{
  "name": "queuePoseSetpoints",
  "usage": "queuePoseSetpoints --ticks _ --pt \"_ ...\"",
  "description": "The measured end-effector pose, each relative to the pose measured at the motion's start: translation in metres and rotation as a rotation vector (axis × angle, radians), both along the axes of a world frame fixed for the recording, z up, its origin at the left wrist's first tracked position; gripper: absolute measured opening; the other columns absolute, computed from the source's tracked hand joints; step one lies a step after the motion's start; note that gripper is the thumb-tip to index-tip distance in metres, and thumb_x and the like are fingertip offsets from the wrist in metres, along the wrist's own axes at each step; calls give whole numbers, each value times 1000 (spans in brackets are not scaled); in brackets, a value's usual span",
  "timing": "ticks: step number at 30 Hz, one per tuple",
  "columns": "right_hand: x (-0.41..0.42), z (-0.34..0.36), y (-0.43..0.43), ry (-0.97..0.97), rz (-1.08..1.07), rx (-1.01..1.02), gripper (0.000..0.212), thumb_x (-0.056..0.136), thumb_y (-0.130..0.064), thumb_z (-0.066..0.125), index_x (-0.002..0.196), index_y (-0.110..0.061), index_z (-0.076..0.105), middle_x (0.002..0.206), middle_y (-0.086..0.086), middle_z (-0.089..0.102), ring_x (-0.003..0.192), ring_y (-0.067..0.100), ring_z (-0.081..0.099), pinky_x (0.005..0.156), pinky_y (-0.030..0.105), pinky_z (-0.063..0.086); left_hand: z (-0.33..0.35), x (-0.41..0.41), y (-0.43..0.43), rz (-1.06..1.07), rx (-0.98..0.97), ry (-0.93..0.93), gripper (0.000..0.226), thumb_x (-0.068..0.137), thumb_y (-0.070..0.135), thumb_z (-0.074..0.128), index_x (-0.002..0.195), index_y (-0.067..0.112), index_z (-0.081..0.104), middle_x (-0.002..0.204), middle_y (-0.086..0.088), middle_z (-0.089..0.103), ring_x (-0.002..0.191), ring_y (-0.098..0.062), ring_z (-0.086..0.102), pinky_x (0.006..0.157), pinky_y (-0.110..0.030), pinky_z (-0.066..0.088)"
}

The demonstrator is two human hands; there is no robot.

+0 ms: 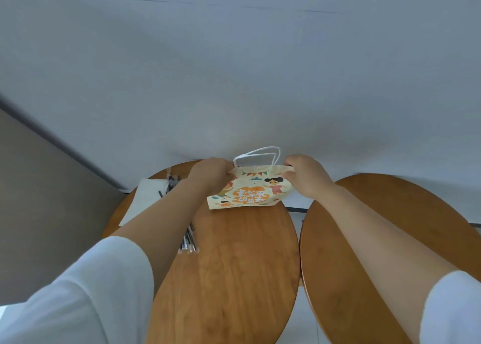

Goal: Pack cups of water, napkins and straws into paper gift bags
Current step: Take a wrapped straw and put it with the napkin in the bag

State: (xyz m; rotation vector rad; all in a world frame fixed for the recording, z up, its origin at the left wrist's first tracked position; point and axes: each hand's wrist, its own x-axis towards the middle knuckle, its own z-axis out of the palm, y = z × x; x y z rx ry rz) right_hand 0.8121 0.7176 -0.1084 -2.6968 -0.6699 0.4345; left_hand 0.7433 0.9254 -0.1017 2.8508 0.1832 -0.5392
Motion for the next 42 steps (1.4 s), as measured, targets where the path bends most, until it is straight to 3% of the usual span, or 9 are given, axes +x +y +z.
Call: queuePoseSetpoints --ticks 3,8,13,17,22,28,35,42 --pt "18 -8 5 2 11 -24 15 94 -14 49 80 -8 52 78 3 48 74 22 46 58 29 31 -11 15 1 36 27 -23 28 100 30 42 117 21 62 110 -2 64 98 -22 58 73 -30 44" --pt "28 -16 17 -89 0 -25 12 94 -11 49 91 -4 58 93 9 56 82 22 48 64 29 33 -23 26 -2 133 120 -61 27 100 25 42 123 21 56 112 -3 63 103 -24 58 75 -32 44" --pt "20 -17 26 -202 116 -173 22 95 -11 47 116 -9 54 114 7 56 105 23 48 77 30 40 -30 20 0 161 194 -54 31 98 21 46 129 17 51 115 -4 59 107 -24 54 78 -33 46" --pt "12 -9 24 -277 144 -251 29 95 -14 44 123 -9 48 123 7 51 114 24 43 88 31 36 -20 8 2 175 151 -103 32 99 21 43 130 12 46 123 -7 53 114 -24 47 81 -32 43" --pt "-23 9 30 -302 48 -195 31 94 -18 43 122 -5 50 122 9 51 115 25 43 89 30 36 2 -32 7 172 63 -179 45 99 18 41 143 11 33 146 -6 37 135 -22 31 101 -33 37" --pt "-111 36 69 -278 89 -127 32 94 -18 44 122 -5 50 121 10 53 114 26 44 89 32 37 32 -123 29 246 -28 -148 43 99 25 41 139 12 38 140 -8 43 128 -25 40 99 -37 37" --pt "-282 65 157 -302 233 -1 24 92 -19 45 110 -6 54 111 9 56 108 27 47 82 33 38 66 -300 87 287 -52 -213 43 100 30 40 141 18 37 143 -3 43 128 -23 43 99 -36 38" --pt "-440 93 272 -261 500 89 35 95 -22 44 124 -5 51 129 11 52 122 28 43 98 39 40 93 -482 180 522 -11 -285 44 98 33 42 139 18 42 138 -3 49 124 -24 48 102 -37 40"
